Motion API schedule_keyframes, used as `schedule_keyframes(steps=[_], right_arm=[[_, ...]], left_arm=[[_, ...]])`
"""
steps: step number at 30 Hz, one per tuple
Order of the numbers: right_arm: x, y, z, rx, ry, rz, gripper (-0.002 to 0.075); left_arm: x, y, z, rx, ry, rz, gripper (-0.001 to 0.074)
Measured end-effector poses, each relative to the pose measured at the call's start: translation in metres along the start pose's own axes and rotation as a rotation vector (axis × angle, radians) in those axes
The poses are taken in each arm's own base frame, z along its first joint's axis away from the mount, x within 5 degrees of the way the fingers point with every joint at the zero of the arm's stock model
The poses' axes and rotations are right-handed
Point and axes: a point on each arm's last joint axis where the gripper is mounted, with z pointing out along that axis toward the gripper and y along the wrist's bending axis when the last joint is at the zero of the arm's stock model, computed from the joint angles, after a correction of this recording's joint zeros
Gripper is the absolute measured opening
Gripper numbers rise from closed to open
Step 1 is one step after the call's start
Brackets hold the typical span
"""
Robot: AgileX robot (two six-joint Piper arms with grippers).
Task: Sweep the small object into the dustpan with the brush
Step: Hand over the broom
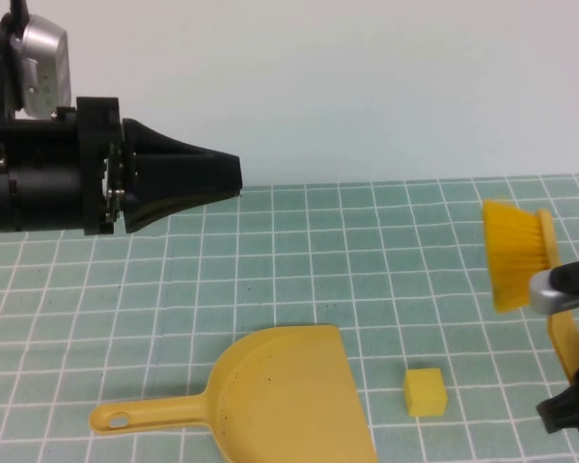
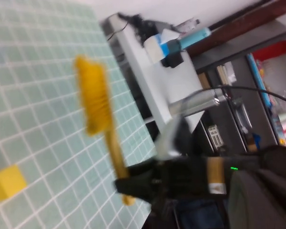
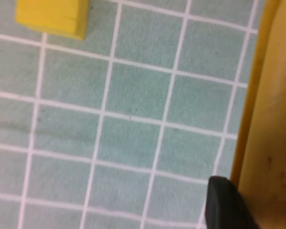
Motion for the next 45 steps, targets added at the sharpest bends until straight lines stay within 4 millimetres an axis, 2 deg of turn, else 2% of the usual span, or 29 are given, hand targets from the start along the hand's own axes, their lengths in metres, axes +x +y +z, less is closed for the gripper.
schedule_keyframes(steps=[4, 8, 11, 17, 21, 29, 30, 32, 34, 36, 38, 39, 45], right_arm=[[0.007, -0.002, -0.023, -0.049, -0.021, -0.017, 0.0211], [0.010, 0.006, -0.038, -0.163, -0.015, -0.095, 0.0211], [0.009, 0.013, -0.044, -0.245, -0.018, -0.141, 0.0211], [0.011, 0.013, -0.047, -0.250, 0.007, -0.154, 0.0211], [0.014, 0.012, -0.046, -0.240, 0.046, -0.158, 0.0211], [0.016, 0.011, -0.046, -0.230, 0.067, -0.141, 0.0211], [0.016, 0.011, -0.046, -0.230, 0.067, -0.136, 0.0211], [0.016, 0.011, -0.046, -0.228, 0.069, -0.135, 0.0211], [0.016, 0.011, -0.046, -0.228, 0.072, -0.135, 0.0211], [0.017, 0.010, -0.046, -0.227, 0.076, -0.136, 0.0211], [0.017, 0.010, -0.046, -0.227, 0.078, -0.136, 0.0211], [0.017, 0.010, -0.046, -0.227, 0.078, -0.136, 0.0211], [0.017, 0.011, -0.047, -0.234, 0.084, -0.150, 0.0211]], left_arm=[[0.004, -0.001, 0.012, -0.018, 0.004, -0.026, 0.0001], [0.011, -0.004, 0.036, -0.019, 0.026, 0.003, 0.0001], [0.017, 0.001, 0.057, -0.022, 0.068, 0.017, 0.0000], [0.024, 0.024, 0.094, 0.047, 0.189, -0.075, 0.0000], [0.019, 0.043, 0.117, 0.137, 0.173, -0.207, 0.0000], [0.025, 0.082, 0.145, 0.113, 0.216, -0.364, 0.0008], [0.027, 0.086, 0.149, 0.108, 0.229, -0.375, 0.0029], [0.031, 0.091, 0.154, 0.108, 0.252, -0.406, 0.0132], [0.036, 0.095, 0.160, 0.103, 0.274, -0.438, 0.0293], [0.037, 0.101, 0.163, 0.091, 0.281, -0.473, 0.0517], [0.036, 0.103, 0.165, 0.105, 0.266, -0.491, 0.0689], [0.034, 0.103, 0.166, 0.120, 0.249, -0.491, 0.0743], [0.025, 0.096, 0.169, 0.161, 0.193, -0.439, 0.0706]])
